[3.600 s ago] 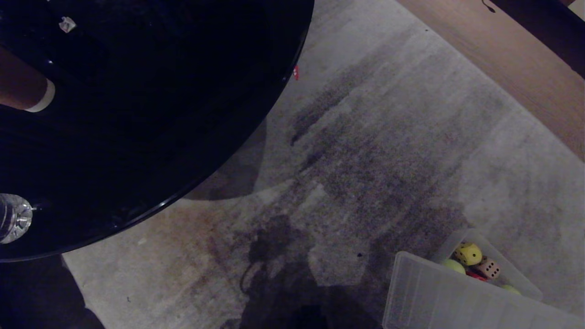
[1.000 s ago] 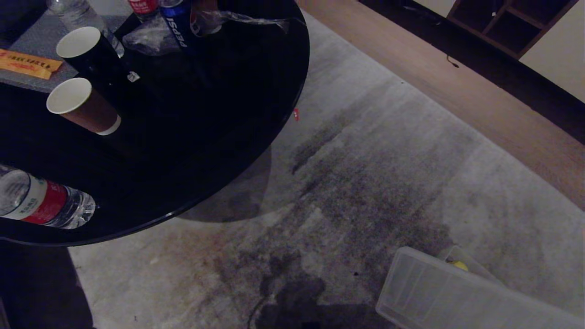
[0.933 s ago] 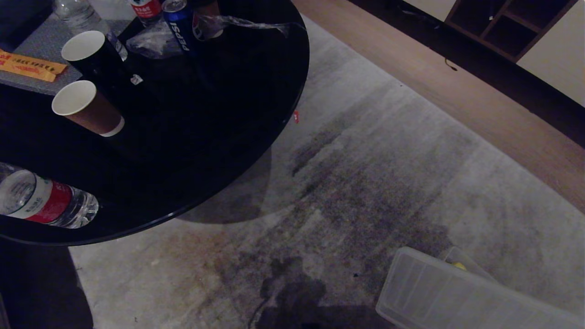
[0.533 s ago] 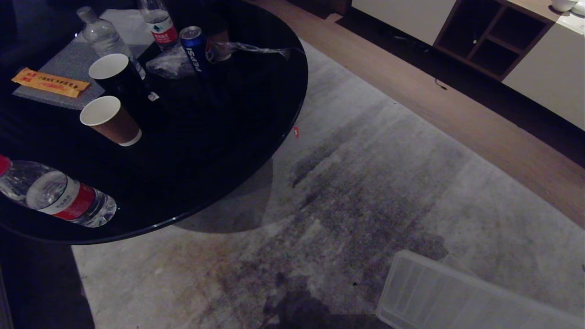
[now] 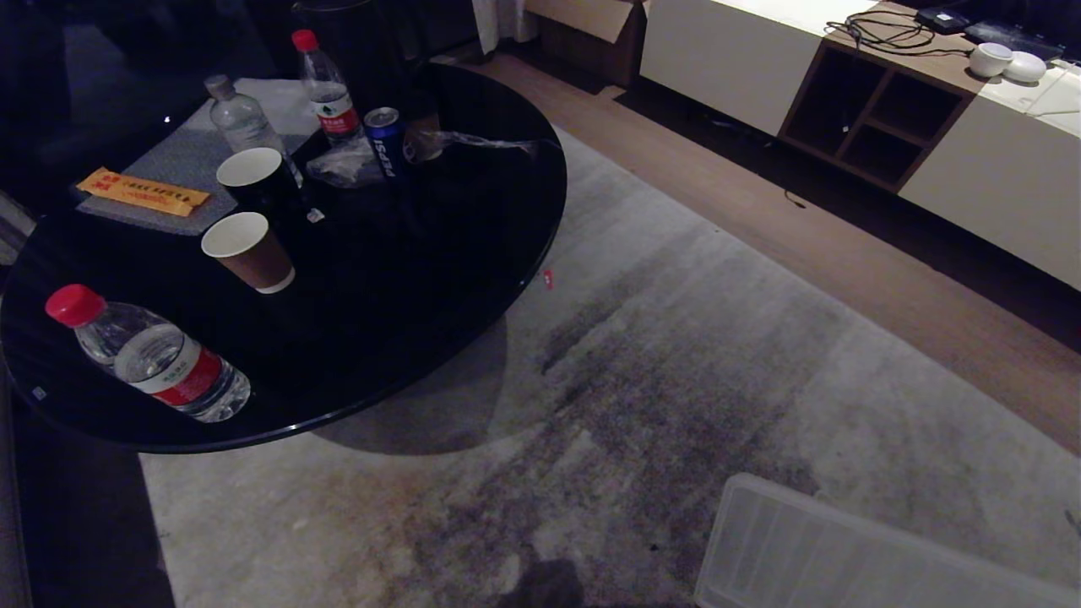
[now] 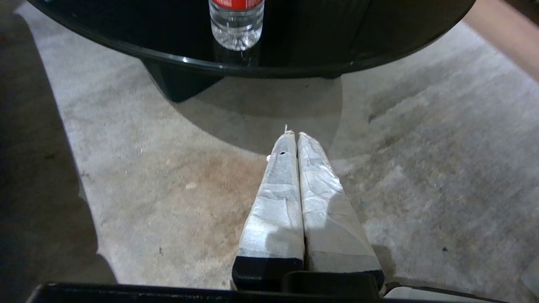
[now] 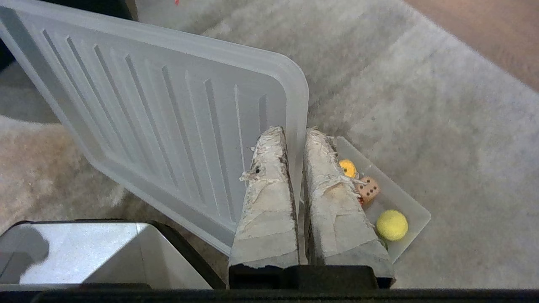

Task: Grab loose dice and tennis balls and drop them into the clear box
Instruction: Close the lid

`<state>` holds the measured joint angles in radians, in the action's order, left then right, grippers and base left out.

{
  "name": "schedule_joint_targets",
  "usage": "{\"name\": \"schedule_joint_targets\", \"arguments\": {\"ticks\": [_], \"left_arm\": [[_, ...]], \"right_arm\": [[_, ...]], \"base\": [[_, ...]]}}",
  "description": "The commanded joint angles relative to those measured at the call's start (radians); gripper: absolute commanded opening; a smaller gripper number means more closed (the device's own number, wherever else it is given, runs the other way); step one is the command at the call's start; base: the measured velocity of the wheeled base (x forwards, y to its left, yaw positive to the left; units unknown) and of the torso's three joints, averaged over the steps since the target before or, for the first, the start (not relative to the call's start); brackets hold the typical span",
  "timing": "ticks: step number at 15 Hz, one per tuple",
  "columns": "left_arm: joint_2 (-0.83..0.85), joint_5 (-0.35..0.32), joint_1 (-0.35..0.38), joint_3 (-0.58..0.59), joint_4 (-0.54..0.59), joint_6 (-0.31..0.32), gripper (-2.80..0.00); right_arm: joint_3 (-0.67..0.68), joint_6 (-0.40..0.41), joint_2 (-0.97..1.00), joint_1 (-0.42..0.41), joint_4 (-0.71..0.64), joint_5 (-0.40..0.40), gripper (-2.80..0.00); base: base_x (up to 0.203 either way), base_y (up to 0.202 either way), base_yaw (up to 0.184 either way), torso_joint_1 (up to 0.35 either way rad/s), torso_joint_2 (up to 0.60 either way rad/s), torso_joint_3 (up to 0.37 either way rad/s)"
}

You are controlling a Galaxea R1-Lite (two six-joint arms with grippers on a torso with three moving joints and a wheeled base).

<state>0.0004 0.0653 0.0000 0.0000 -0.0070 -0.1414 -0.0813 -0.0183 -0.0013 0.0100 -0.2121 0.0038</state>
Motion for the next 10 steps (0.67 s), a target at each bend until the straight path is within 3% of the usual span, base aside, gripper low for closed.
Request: {"name": "schedule_joint_targets", "arguments": {"ticks": [1, 10], "left_arm": [[0.001, 0.001, 0.000, 0.002, -0.001, -0.001, -2.80], [0.001, 0.001, 0.000, 0.002, -0.001, -0.001, -2.80]], "right_arm": [[0.000, 0.000, 0.003, 0.001, -0.001, 0.001, -2.80], [0.000, 0.001, 0.003, 0.001, -0.001, 0.000, -2.80]], "base": [[0.000, 0.000, 0.000, 0.000, 0.00, 0.200], [0.000, 0.000, 0.000, 0.002, 0.00, 0.201]]}}
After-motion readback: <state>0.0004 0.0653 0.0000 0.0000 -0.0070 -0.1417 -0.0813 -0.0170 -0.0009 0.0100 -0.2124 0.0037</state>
